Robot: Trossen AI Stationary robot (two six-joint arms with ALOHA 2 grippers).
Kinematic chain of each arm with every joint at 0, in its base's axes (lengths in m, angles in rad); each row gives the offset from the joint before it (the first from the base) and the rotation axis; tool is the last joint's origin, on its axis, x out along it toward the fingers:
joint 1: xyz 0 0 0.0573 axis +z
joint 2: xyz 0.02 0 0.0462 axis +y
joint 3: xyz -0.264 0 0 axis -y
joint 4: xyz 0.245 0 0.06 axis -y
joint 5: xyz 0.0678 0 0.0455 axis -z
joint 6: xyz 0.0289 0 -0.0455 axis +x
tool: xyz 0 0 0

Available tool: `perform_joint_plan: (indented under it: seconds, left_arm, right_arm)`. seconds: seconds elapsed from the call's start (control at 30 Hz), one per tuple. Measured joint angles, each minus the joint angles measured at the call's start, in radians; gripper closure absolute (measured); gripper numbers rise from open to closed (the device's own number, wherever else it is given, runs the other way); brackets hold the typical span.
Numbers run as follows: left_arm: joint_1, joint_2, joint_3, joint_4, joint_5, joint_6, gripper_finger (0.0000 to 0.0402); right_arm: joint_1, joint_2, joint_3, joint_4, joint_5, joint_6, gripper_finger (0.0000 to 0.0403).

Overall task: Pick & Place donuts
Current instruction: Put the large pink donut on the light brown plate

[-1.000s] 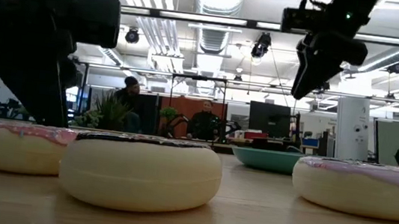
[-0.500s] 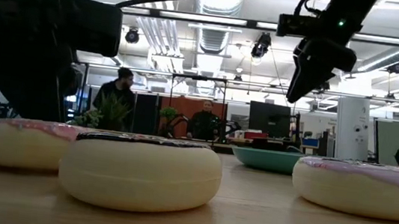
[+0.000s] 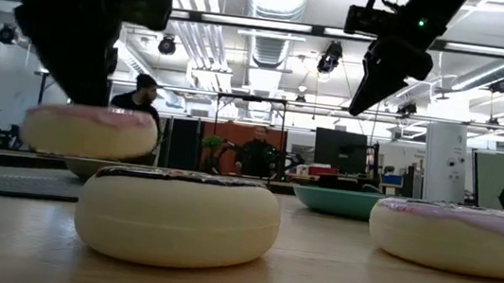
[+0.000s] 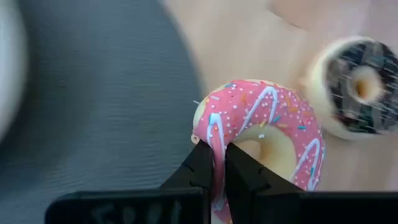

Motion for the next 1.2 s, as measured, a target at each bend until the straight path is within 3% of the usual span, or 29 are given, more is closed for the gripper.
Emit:
perform_joint_plan:
  seconds: [0.17, 0.3, 0.43, 0.63, 0.97, 1.2]
  left_arm:
    - [0.102, -0.149, -0.002, -0.235, -0.112, -0.045, 0.0400]
    - [0.251, -0.297, -0.053, -0.268, -0.149, -0.068, 0.0401]
    - [0.443, -0.408, -0.159, -0.230, -0.117, -0.032, 0.0401]
    - [0.658, -0.449, -0.312, -0.146, 0.041, 0.102, 0.0401]
    - [0.698, -0.439, -0.461, 0.081, 0.083, 0.083, 0.0399]
    - [0.694, -0.435, -0.469, 0.030, 0.114, 0.062, 0.0346]
  right_arm:
    - [-0.029, -0.041, -0.001, 0.000, 0.000, 0.000, 0.0209]
    - [-0.046, -0.082, -0.008, 0.000, 0.000, 0.006, 0.0209]
    - [-0.051, -0.116, -0.023, 0.000, 0.001, 0.034, 0.0209]
    - [-0.051, -0.125, -0.034, -0.005, 0.001, 0.089, 0.0209]
    - [-0.051, -0.125, -0.038, -0.005, 0.001, 0.143, 0.0209]
    - [-0.051, -0.125, -0.039, -0.002, -0.017, 0.142, 0.0209]
